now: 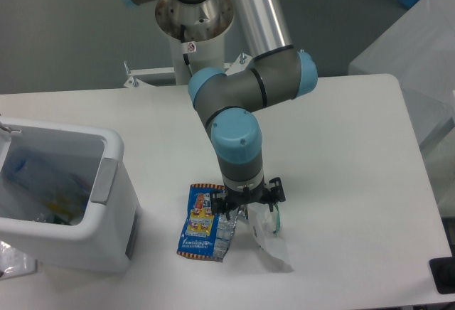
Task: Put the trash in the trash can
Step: 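Close the gripper on the clear plastic bag and lift it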
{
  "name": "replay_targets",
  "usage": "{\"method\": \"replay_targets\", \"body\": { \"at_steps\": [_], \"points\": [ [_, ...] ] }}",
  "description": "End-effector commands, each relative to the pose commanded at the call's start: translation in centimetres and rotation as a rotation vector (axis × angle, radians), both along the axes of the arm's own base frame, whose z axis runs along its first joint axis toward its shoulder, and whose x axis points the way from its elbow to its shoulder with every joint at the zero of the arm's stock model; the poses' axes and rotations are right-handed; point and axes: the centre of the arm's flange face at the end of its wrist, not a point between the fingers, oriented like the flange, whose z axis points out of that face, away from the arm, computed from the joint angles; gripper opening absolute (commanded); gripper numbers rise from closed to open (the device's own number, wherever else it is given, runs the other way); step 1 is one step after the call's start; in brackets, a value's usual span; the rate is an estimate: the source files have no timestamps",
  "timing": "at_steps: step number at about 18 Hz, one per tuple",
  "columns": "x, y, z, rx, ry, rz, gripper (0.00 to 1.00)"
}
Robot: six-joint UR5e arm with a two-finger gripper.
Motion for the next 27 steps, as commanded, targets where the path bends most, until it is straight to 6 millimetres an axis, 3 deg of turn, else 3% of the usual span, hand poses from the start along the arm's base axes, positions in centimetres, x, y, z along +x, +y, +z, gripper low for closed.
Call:
{"method": "replay_targets", "body": {
  "at_steps": [4, 11, 17, 27],
  "points": [
    [-0.2, 0.2, -0.5, -0.002, 0.003, -0.003, 0.94],
    [-0.2, 0.3, -0.3, 0.003, 0.008, -0.004, 0.44],
    [-0.1, 0.4, 0.1, 0.008, 0.011, -0.006, 0.13],
    [-1.8, 2.2, 5.8, 0.125, 0.058, -0.012, 0.13]
  ]
}}
